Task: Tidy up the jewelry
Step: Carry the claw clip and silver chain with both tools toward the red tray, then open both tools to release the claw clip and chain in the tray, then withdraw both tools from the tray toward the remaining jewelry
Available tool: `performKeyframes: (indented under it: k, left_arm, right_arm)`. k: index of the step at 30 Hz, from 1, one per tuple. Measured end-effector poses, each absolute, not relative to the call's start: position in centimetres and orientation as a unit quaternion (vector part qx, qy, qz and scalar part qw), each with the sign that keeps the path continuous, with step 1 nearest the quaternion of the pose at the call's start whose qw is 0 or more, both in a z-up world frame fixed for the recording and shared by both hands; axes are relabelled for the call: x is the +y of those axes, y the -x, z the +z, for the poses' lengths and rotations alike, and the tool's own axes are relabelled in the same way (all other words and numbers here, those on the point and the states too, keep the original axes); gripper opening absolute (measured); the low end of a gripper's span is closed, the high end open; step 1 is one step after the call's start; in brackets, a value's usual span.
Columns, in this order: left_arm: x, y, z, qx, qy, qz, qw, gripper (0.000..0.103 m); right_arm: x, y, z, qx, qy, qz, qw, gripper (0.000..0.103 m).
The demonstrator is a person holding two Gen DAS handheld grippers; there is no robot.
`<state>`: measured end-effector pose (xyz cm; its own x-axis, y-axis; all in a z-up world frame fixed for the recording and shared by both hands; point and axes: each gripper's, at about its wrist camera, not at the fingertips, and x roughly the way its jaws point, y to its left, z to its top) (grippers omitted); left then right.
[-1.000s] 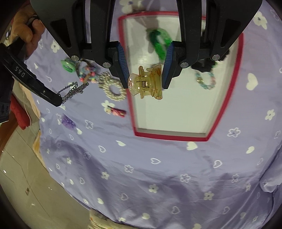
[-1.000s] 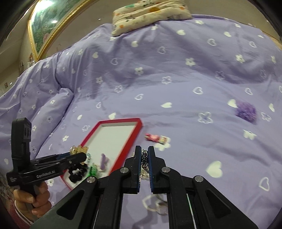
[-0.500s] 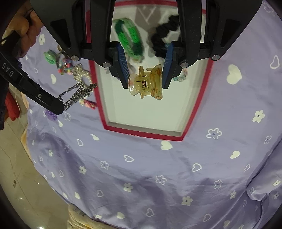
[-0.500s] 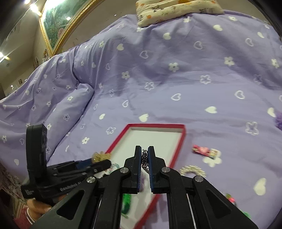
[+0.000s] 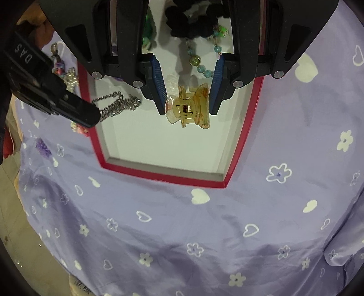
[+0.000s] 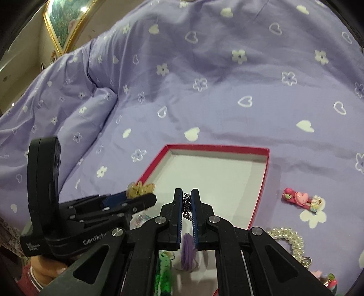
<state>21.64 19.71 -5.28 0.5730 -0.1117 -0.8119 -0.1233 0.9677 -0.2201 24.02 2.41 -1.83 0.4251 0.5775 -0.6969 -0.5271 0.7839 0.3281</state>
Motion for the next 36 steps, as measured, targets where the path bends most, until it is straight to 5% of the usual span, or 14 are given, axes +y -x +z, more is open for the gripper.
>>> performKeyframes:
  k: [19, 22, 26, 30, 36]
  left_arm:
    - [19.5, -22.3, -7.8, 0.497, 0.116, 0.004, 0.860, 0.036]
    - [19.5, -22.6, -7.9, 0.501, 0.118, 0.008, 0.857, 0.037]
    - [19.5, -22.5, -7.5, 0.497, 0.117, 0.016, 0.859, 0.052]
    - [19.4, -22.0, -7.0, 0.496, 0.115, 0.016, 0.861, 0.059]
    - [19.1, -20.7, -6.2, 0.490, 0.111, 0.017, 0.864, 0.064]
  right_arm:
    - [2.9, -24.3, -5.5, 0.478, 0.004, 0.321, 0.817, 0.008]
    - [2.9, -24.3, -5.5, 0.478, 0.003, 0.321, 0.817, 0.012]
    - [2.6, -24.2, -5.2, 0.475, 0.003, 0.316, 0.821, 0.016]
    - [2.2, -24.0, -4.6, 0.471, -0.005, 0.315, 0.824, 0.035]
    - [1.1, -23.0, -2.5, 0.451, -0.020, 0.320, 0.833, 0.039]
